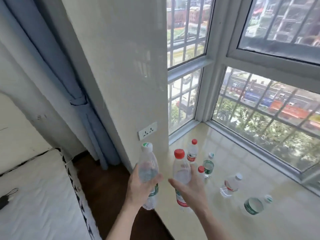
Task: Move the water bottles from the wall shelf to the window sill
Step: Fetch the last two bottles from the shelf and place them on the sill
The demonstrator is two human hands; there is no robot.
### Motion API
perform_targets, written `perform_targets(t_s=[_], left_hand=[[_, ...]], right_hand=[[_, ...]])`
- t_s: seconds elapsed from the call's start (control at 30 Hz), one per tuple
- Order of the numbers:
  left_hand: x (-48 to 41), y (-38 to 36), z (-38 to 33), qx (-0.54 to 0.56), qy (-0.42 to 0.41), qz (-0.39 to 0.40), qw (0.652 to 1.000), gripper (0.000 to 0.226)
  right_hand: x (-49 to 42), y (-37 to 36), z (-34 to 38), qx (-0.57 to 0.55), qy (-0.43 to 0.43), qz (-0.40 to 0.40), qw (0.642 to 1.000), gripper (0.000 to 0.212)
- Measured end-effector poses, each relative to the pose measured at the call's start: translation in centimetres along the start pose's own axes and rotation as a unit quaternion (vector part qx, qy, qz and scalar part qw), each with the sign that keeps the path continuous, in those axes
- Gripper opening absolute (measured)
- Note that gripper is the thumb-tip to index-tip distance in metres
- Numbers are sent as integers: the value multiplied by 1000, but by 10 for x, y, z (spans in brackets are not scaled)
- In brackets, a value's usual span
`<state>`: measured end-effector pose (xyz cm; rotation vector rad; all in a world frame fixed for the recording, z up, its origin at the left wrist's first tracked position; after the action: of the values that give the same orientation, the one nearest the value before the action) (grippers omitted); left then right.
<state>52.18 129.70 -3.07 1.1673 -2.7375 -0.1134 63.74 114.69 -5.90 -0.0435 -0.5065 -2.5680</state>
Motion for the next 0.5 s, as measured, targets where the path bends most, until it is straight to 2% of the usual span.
perform_targets(t_s=[0.07,0.17,0.27,0.5], left_hand=[[-21,-23,-4,-9,-7,37,999,57],[-43,-61,-6,-18,-3,105,994,47],[-61,-96,-4,-31,-6,177,984,47],[-80,-168,-1,-43,-25,316,948,47]], right_hand=[[-11,16,-11,9,-31,-34,999,65],[-18,46,-23,14,-68,-81,994,56],[-14,71,-33,0,-113,-134,984,49],[6,105,-64,-26,-184,-233,954,59]])
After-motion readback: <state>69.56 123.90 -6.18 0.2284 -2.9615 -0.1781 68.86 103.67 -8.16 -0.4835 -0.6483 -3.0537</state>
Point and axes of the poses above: each hand's wrist, its own x-axis away from the middle knuckle, its own y-axis out of the back of the hand, z = x × y, the point moved 4 cm from there along -x, towards the middle knuckle, and after that the axes turned 3 degrees about x, right-handed, at the moved point
